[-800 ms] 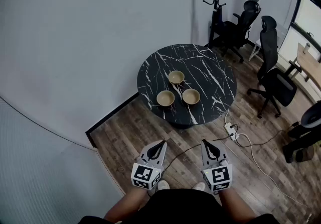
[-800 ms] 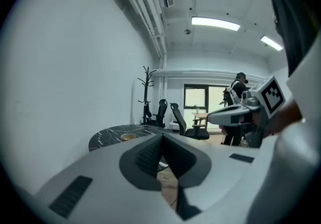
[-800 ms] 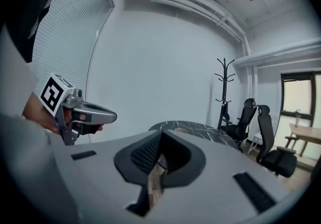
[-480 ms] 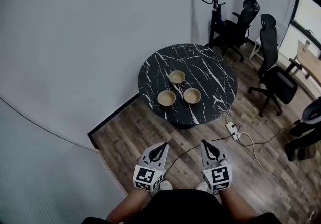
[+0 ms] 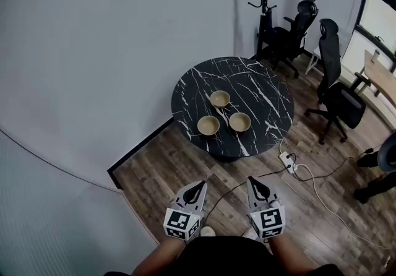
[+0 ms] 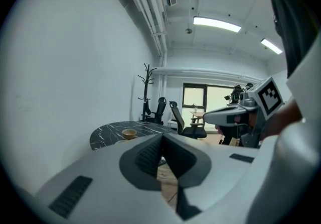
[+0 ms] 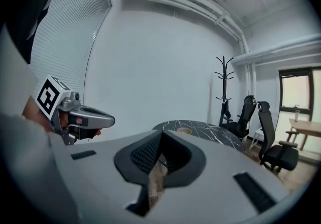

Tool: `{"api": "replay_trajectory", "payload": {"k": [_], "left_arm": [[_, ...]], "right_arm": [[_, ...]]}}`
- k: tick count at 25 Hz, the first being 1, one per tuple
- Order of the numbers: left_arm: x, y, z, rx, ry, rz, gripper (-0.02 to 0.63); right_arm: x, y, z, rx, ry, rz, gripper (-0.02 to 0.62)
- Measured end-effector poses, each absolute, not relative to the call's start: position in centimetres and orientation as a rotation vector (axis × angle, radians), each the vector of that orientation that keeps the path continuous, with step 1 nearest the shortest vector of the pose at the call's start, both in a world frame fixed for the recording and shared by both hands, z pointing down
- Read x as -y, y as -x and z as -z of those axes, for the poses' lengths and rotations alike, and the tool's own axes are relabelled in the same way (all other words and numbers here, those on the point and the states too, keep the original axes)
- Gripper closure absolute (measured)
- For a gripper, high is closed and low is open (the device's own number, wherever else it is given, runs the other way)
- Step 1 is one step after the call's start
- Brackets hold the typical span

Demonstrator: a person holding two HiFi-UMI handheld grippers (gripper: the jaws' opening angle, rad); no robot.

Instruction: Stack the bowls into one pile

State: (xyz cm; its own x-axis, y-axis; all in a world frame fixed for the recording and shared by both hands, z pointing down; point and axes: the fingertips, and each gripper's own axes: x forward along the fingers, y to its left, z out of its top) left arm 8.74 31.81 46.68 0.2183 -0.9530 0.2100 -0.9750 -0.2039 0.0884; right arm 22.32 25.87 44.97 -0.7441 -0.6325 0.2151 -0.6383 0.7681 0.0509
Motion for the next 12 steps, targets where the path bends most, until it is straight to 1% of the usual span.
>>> {"api": "replay_trajectory", "payload": {"k": [12], "left_arm": [[-32.1,-3.6,-48.2,1.693,-2.339,-0.161,0.592]], "right_arm": [[-25.2,-17.5,-45.0,2.700,-1.122,-0.049,0.589]]}}
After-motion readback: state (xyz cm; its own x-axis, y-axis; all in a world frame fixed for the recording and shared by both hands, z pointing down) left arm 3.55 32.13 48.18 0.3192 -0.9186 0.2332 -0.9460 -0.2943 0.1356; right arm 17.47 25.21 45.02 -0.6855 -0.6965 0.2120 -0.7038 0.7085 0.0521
